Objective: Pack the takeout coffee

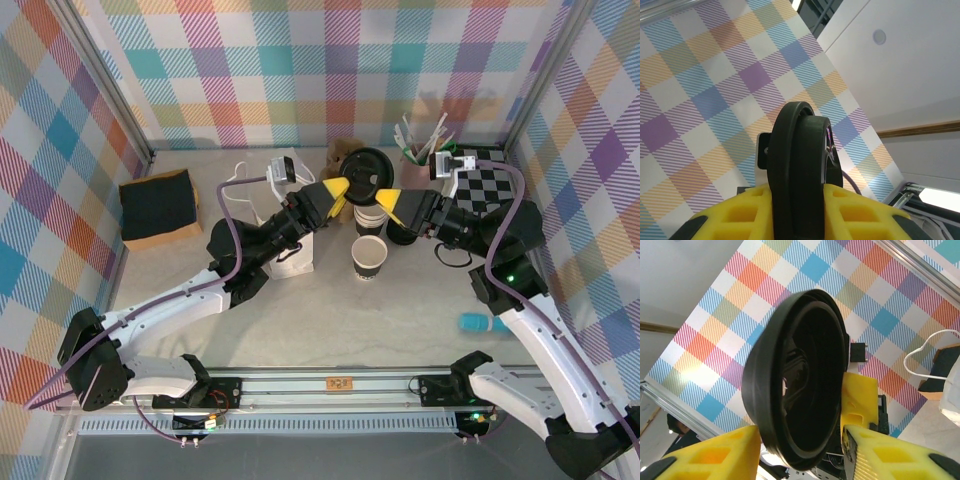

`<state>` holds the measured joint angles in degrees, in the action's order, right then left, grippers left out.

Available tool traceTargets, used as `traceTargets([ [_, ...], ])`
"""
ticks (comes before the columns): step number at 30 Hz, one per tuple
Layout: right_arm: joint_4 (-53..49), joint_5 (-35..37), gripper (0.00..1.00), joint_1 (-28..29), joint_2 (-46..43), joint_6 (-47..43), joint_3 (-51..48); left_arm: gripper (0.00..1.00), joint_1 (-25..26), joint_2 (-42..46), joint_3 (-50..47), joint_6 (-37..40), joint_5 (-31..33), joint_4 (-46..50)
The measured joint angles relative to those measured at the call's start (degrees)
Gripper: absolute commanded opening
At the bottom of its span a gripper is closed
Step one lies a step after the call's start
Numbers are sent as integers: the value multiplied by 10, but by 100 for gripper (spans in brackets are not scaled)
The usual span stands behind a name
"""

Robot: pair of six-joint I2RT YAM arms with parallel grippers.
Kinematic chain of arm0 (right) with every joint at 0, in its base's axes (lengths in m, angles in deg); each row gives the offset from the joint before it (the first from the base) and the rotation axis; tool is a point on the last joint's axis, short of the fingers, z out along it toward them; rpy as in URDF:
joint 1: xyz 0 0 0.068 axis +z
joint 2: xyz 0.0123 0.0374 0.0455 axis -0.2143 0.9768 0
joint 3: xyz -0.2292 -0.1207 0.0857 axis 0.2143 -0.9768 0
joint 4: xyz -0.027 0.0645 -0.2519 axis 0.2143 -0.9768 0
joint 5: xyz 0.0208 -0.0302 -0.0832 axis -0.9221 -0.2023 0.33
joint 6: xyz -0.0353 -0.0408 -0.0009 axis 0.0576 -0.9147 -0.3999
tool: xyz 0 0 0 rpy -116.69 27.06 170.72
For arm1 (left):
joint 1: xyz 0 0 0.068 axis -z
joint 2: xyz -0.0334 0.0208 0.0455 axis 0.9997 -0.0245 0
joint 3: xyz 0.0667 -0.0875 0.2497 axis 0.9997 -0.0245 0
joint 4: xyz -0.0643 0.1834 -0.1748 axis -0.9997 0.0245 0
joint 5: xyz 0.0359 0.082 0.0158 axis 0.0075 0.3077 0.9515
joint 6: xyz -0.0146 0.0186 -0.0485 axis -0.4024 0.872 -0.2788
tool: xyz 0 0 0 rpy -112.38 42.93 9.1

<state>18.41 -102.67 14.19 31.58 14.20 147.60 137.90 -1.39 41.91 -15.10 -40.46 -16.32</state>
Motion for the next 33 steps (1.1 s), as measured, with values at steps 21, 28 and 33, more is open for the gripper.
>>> traceTargets([
  [21,-159,23,66,-42,-29,-81,16,24,0,9,-12,31,0,91],
  [28,-208,39,64,-57,-41,-110,2,24,0,-12,-20,42,1,104],
  [33,-224,41,62,-82,-43,-120,-24,24,0,-34,-26,42,1,112],
])
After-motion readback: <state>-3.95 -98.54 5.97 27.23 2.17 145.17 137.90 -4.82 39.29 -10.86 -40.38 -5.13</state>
